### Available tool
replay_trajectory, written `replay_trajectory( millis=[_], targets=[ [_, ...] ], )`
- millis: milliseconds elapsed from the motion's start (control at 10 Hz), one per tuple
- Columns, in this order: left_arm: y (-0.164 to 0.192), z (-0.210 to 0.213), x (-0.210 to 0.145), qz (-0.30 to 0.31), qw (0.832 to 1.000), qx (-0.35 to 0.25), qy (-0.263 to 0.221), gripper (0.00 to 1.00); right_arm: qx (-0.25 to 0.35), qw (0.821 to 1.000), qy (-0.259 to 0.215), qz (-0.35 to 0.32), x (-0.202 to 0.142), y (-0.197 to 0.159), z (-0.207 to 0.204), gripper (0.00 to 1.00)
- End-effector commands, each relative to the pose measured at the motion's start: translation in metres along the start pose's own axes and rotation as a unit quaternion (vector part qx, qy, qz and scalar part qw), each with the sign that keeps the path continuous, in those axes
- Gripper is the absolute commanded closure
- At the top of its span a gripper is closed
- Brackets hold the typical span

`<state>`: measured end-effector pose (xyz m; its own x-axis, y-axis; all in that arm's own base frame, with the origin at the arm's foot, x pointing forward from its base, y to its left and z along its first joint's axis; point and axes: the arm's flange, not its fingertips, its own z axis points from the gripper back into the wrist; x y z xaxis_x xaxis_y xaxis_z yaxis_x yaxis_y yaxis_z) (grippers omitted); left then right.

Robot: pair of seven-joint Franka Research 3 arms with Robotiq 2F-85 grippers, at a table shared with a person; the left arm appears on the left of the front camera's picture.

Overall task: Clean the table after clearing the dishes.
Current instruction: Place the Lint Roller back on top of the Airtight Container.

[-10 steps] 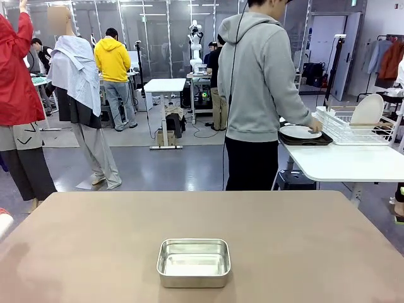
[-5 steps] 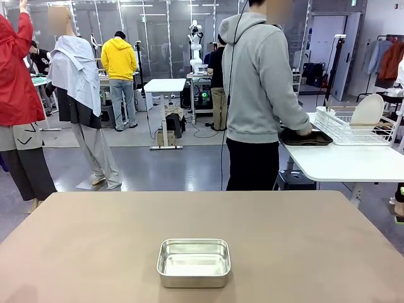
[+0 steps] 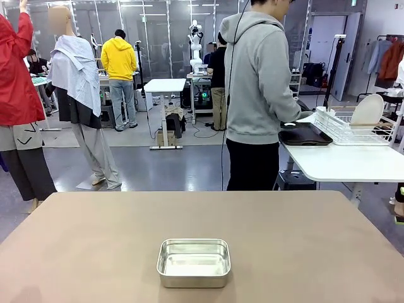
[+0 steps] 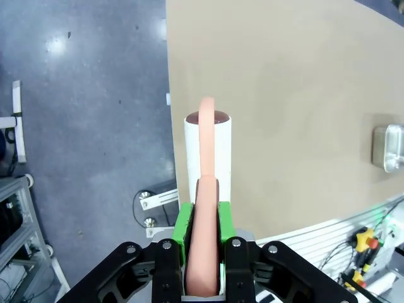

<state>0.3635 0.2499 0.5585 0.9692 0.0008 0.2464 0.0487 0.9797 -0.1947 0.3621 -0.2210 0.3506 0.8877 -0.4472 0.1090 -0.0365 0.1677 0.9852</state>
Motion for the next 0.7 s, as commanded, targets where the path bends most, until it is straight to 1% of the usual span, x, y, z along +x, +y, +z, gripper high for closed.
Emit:
replay_trajectory(
  millis=[0,200,300,400,500,600],
  targets=[
    [0.002,0.005,0.002,0.002,1.0,0.011,0.002,0.79,-0.002,1.0,0.006,-0.005,-0.003,0.004,0.0,0.05],
    [0.002,0.005,0.002,0.002,1.0,0.011,0.002,0.79,-0.002,1.0,0.006,-0.005,-0.003,0.004,0.0,0.05],
    [0.0,0.001,0.001,-0.001,1.0,0.001,-0.001,0.79,-0.002,1.0,0.006,-0.005,-0.003,0.004,0.0,0.05],
    [-0.057,0.025,0.032,-0.135,0.99,0.041,-0.025,0.79,-0.002,1.0,0.006,-0.005,-0.003,0.004,0.0,0.05],
    [-0.137,0.051,0.052,-0.275,0.956,0.092,-0.04,0.79,-0.002,1.0,0.006,-0.005,-0.003,0.004,0.0,0.05],
    [-0.231,0.066,0.056,-0.407,0.905,0.116,-0.054,0.79,-0.002,1.0,0.006,-0.005,-0.003,0.004,0.0,0.05]
  ],
)
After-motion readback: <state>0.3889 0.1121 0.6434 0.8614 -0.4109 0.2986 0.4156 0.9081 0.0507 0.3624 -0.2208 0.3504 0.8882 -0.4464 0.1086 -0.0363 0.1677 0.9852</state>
